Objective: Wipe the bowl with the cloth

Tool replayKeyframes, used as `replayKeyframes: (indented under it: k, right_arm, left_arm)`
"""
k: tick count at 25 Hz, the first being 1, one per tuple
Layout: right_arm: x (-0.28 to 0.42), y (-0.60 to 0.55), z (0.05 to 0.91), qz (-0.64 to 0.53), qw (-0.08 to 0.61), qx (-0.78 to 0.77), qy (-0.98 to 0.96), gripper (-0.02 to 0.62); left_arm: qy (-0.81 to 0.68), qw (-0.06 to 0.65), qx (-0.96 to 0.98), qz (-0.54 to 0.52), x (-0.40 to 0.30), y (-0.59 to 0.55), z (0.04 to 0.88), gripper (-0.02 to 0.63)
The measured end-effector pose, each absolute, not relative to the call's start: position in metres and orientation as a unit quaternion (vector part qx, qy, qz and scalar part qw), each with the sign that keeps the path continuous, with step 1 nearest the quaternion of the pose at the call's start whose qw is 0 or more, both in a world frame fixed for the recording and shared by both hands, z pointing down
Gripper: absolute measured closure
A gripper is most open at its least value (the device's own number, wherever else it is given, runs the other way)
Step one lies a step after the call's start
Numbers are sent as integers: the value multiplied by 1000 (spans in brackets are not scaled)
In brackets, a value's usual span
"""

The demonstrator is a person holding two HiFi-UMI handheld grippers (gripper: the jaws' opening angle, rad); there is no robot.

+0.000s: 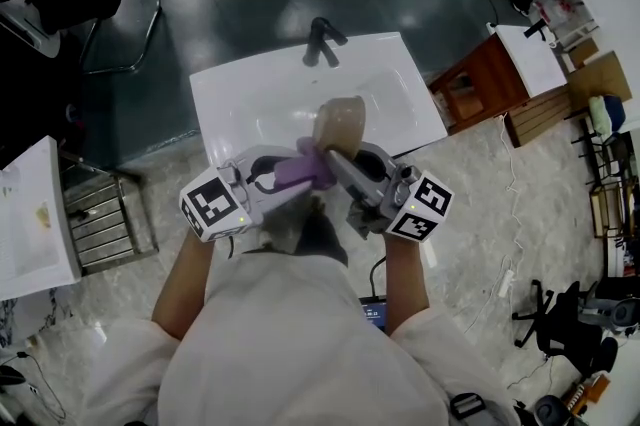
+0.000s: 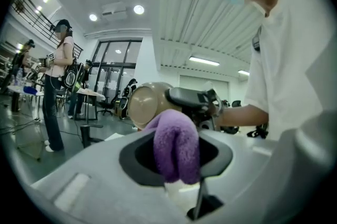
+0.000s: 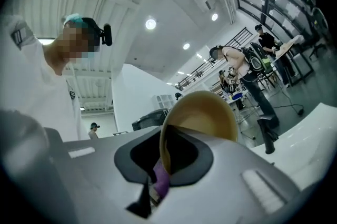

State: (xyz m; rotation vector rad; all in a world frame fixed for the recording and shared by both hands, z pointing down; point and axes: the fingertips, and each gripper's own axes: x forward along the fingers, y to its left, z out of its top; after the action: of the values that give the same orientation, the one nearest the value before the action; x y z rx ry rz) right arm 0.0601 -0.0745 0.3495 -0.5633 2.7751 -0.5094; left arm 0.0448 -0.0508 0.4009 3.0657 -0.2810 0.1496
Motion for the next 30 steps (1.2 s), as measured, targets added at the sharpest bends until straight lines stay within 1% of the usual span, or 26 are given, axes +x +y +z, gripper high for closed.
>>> replayKeyframes:
  k: [5,9,12,14,17,20,26,30]
  right_arm:
    - [56,-92,382,-146,24,-273,951,578]
    - [56,-94,396,-130,-35,-289,948,578]
    - [55,-91,415,-93,-129,-299,941,578]
    - [53,-88,425,-75,-169,-295,937,578]
    - [47,-81,434,-59,-199,-274,939,580]
    - [36,-69,440,-44,-215,-234,947,579]
    - [28,-46,440,-47,-218,-168,960,574]
    - [28,-31,436,-55,-207,-124,969,572]
  left_arm:
    - [-86,8,994,60,46,-49,396,491]
    - [-87,-18,992,84,45,-48,396,491]
    - [-92,-40,990,96,44,-48,392,491]
    - [-90,-56,989,103,44,-49,389,491]
    - [-92,-71,988,104,43,-51,384,491]
    - [-103,-66,989,87,39,-56,379,491]
    - [-154,-64,983,72,29,-73,370,491]
    - [-191,-57,978,61,21,-86,368,491]
